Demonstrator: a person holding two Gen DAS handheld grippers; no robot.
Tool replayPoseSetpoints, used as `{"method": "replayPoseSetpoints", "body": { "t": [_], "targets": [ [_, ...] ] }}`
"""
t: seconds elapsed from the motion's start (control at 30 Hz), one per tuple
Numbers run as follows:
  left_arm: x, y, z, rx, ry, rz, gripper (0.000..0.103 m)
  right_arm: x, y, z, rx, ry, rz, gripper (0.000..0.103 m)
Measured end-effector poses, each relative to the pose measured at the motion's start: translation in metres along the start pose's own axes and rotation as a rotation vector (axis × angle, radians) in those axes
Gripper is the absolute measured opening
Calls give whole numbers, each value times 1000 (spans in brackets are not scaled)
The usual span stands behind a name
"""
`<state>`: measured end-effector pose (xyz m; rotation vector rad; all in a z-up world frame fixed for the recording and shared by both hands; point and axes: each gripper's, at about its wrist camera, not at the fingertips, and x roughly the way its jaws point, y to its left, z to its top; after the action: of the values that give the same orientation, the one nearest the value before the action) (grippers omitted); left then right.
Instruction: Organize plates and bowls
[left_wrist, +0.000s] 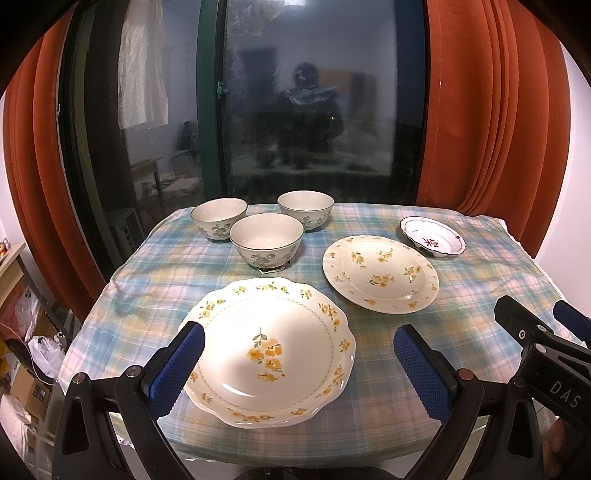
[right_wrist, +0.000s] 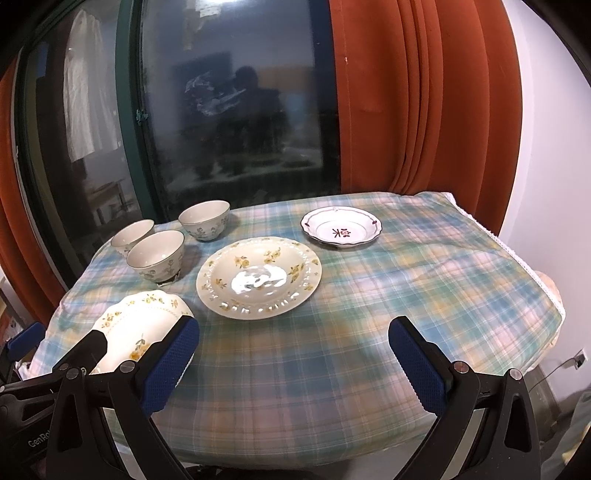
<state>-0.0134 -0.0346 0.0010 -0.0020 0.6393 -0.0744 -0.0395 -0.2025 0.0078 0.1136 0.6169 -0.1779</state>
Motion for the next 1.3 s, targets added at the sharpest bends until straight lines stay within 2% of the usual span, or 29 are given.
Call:
{"method": "replayPoseSetpoints", "body": {
  "t": [0.6, 0.9, 1.1, 1.3],
  "targets": [
    [4, 12, 2, 0, 12, -7, 103, 4, 15, 2, -8, 4, -5, 103],
    [31, 50, 17, -16, 58, 18, 102, 30, 44, 11, -10, 48, 26, 103],
    [65, 80, 33, -7, 127, 32, 95, 58, 79, 21, -19, 95, 65, 103],
    [108, 110, 39, 1, 248, 31, 89, 97, 119, 28, -34, 180, 78, 103]
  ]
}}
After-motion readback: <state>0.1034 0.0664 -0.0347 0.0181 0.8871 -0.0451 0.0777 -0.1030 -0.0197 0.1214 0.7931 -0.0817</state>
